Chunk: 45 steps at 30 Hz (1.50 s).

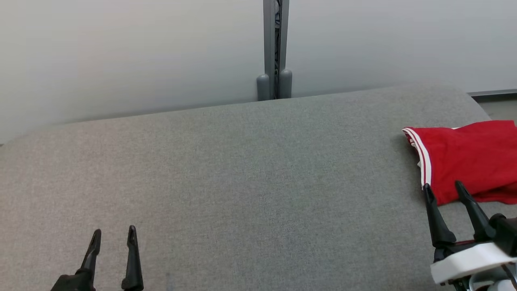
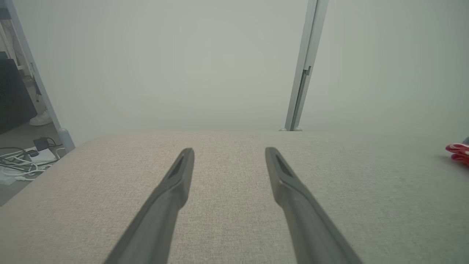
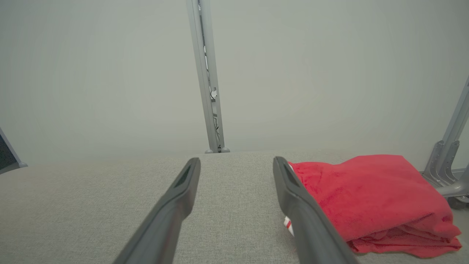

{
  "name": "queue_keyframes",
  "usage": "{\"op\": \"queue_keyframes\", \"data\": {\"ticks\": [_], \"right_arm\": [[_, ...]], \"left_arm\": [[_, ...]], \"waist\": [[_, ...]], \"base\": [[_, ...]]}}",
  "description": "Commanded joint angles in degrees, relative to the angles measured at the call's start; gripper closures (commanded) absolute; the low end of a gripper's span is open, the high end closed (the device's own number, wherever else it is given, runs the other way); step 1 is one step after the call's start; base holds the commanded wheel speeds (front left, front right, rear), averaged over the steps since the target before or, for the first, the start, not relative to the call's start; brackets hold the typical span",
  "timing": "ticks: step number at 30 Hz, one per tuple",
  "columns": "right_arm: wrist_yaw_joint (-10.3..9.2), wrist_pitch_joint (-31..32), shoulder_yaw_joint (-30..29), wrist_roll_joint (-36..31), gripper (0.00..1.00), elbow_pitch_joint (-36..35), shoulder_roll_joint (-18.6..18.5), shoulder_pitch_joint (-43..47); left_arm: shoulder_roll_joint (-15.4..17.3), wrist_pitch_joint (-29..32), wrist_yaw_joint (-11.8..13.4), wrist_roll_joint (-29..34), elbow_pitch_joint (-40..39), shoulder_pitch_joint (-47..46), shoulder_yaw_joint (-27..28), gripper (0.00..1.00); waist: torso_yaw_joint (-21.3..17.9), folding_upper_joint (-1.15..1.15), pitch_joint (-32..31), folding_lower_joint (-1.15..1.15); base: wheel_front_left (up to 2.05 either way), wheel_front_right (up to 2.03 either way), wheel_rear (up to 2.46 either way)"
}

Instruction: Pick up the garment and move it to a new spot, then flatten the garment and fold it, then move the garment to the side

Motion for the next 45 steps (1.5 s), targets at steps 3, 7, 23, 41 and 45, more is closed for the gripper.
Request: {"op": "queue_keyframes", "data": {"ticks": [3,7,23,41,45], "right_arm": [[0.01,0.7,-1.2,-0.6,0.0,-1.5,0.2,1.7],[0.01,1.8,-2.4,-1.4,0.0,-3.5,1.0,3.4],[0.01,4.6,-4.2,-2.6,0.0,-7.1,2.1,5.8],[0.01,4.4,-4.3,-2.2,0.0,-6.9,2.4,5.9],[0.01,4.2,-4.2,-2.1,0.0,-7.0,2.4,6.1]], "left_arm": [[0.3,0.2,0.3,-0.1,-0.5,1.1,0.0,0.0],[0.8,0.6,0.6,0.2,-1.0,1.7,-0.2,0.0],[1.9,2.1,1.6,0.8,-2.7,2.4,-1.0,0.0],[2.1,2.5,2.3,0.7,-3.6,2.1,-1.7,0.0],[2.1,2.5,2.4,0.7,-3.7,2.1,-1.8,0.0]], "waist": [[0.2,0.0,-0.8,0.0],[0.4,0.0,-1.3,0.0],[0.6,0.0,-1.5,0.0],[0.9,0.0,-0.9,0.0],[1.0,0.0,-0.9,0.0]], "base": [[0.0,0.0,0.0],[0.0,0.0,0.0],[0.0,0.0,0.0],[0.0,0.0,0.0],[0.0,0.0,0.0]]}}
